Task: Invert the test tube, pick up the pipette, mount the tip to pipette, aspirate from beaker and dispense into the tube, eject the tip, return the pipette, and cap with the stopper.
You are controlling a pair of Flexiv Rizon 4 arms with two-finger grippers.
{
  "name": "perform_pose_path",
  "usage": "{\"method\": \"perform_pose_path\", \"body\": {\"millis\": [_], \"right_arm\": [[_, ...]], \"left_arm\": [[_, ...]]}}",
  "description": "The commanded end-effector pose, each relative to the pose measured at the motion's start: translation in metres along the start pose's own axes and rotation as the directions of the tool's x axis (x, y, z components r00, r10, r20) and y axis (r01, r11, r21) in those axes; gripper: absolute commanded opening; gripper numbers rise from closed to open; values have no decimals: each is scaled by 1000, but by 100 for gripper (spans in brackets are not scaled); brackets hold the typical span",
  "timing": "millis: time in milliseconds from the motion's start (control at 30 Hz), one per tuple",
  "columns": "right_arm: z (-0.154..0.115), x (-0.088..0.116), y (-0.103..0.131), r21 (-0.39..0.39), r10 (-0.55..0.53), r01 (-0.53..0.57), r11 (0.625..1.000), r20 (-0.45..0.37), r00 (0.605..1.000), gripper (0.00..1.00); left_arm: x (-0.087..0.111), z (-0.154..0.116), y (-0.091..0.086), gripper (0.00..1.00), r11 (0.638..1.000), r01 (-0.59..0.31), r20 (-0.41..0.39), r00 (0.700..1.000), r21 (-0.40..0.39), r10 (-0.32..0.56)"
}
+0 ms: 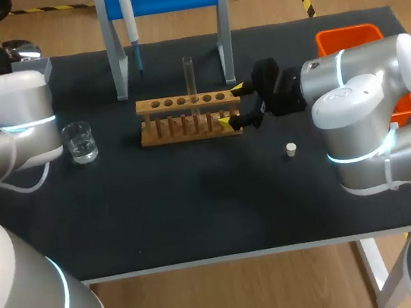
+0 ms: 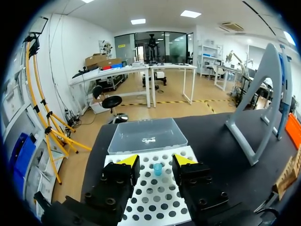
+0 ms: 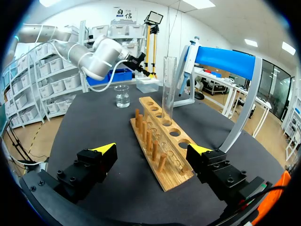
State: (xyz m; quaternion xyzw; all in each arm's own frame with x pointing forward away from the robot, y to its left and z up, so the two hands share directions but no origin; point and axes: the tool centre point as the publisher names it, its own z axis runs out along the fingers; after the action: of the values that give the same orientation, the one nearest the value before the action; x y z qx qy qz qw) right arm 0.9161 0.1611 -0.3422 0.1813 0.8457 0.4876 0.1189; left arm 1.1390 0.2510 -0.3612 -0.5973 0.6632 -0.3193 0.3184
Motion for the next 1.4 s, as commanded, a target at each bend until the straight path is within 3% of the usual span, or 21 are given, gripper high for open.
{"method": "perform_pose_path", "body": {"millis": [33,1400], "right_arm": [[-1,0,0,1,0,0,1000,-1,1000,100],[-1,0,0,1,0,0,1000,-1,1000,100]], "left_arm": [[-1,6,0,43,1000,-1,-1,1000,-1,1],[0,5,6,33,1000,13,-9,1000,-8,-13]]}}
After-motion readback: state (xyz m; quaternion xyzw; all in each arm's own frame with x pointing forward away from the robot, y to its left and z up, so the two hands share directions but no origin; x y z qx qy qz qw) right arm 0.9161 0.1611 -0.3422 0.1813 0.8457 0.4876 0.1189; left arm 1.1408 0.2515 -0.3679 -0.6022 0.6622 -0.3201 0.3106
